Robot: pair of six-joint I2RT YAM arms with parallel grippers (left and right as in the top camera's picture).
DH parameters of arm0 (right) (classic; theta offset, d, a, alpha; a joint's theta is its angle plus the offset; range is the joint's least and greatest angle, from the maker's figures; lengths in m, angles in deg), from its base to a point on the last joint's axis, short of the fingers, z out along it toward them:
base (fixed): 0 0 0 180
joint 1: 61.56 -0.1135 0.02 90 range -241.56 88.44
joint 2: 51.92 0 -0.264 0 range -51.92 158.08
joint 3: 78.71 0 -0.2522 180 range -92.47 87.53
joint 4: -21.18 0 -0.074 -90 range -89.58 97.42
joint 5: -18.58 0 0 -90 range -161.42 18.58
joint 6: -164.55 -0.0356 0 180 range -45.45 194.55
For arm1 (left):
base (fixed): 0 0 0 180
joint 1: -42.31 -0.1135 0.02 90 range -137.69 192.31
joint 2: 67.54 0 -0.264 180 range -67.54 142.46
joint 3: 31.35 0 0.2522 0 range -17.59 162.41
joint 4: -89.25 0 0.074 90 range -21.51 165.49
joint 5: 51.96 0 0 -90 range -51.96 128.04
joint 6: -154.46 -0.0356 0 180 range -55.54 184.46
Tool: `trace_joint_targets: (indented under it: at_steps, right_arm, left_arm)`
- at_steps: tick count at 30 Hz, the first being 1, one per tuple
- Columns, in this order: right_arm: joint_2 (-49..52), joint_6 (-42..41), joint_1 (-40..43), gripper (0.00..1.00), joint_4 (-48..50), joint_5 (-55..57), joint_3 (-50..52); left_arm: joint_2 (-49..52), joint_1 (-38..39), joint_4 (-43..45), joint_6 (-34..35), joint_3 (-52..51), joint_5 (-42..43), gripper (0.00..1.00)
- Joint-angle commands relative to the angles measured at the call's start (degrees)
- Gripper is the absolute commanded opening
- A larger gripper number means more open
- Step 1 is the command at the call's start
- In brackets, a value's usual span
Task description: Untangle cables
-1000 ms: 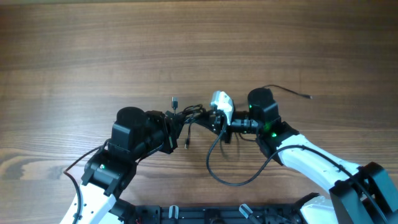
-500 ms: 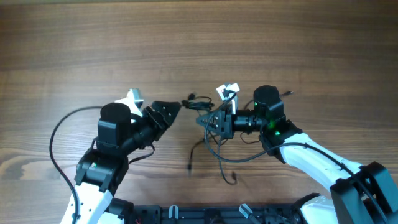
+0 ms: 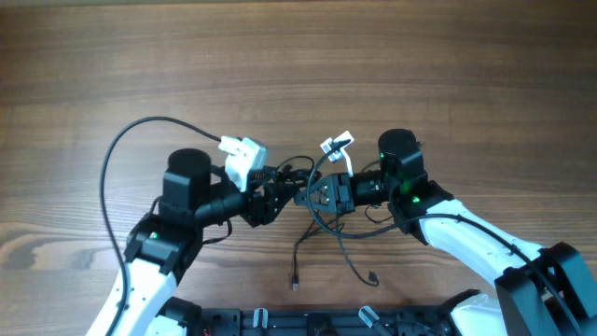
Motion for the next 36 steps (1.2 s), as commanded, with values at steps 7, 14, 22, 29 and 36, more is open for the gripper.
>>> trace_joint_targets:
  at_steps: [7, 14, 22, 29, 36]
  right_arm:
    - [0.44, -0.48, 0.22, 0.04, 0.33, -7.65, -0.37]
    - [0.44, -0.5, 0.26, 0.04, 2.1, -10.49, -0.37]
    - [0.44, -2.05, 13.97, 0.04, 24.61, -10.19, -0.37]
    - [0.44, 5.79, 23.85, 0.04, 8.72, 8.37, -0.37]
    - [0.44, 20.52, 23.8, 0.04, -9.2, 9.55, -0.37]
  left_arm:
    - [3.72, 0.42, 4.04, -2.6, 0.59, -1.46, 0.48]
    - [3.78, 0.42, 3.98, -2.58, 0.59, -4.02, 0.04]
    - [3.76, -0.76, -1.64, 8.52, 0.59, -19.91, 0.04]
    - [1.86, -0.94, 2.25, 8.28, 0.59, 2.89, 0.04]
    - [0.44, -3.65, 16.96, 24.79, 0.59, 6.25, 0.04]
